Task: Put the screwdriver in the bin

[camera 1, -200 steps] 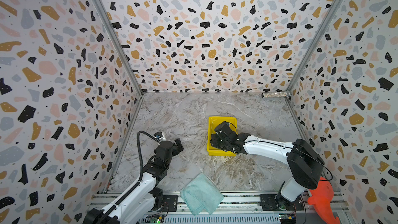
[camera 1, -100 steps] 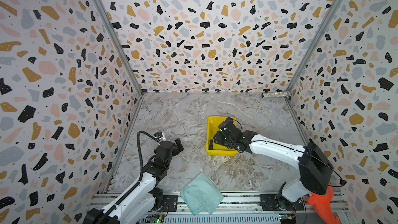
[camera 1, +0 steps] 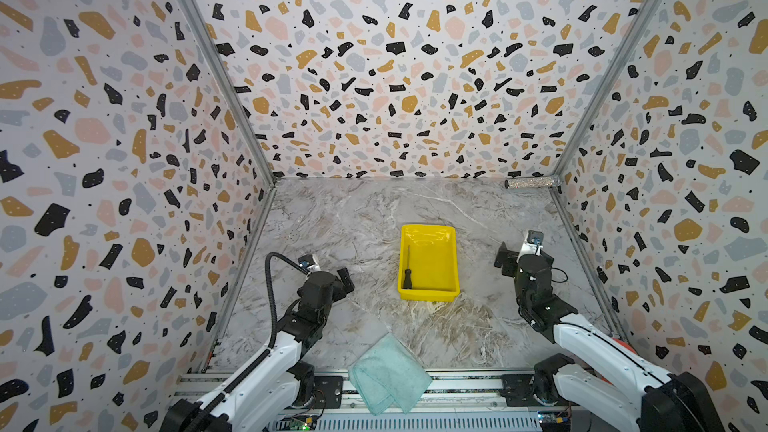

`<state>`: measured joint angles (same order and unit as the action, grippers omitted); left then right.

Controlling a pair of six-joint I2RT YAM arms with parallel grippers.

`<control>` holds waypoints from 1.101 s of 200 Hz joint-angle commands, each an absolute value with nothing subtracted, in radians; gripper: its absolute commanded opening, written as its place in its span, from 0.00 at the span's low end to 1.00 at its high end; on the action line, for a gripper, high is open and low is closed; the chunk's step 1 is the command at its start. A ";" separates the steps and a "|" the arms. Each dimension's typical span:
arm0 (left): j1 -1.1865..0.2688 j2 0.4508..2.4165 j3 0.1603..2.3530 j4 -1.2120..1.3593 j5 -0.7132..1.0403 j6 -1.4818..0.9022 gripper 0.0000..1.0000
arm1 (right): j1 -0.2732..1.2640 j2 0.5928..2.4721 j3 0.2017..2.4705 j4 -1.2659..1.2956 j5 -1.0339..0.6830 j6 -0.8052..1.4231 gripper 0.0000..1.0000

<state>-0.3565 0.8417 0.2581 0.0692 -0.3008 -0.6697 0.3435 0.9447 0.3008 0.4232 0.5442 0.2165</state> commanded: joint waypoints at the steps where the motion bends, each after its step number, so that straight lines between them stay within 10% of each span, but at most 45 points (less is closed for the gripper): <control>1: -0.359 0.834 0.277 0.084 -0.313 -0.671 1.00 | 0.283 0.925 0.242 0.763 0.451 0.081 0.99; 220: -0.359 0.893 0.290 0.107 -0.307 -0.669 1.00 | 0.118 1.453 0.208 1.213 0.215 0.024 1.00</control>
<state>-0.3565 0.8848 0.2584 0.0776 -0.3004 -0.6697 0.1600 1.4563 0.2401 1.1103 0.2657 -0.0437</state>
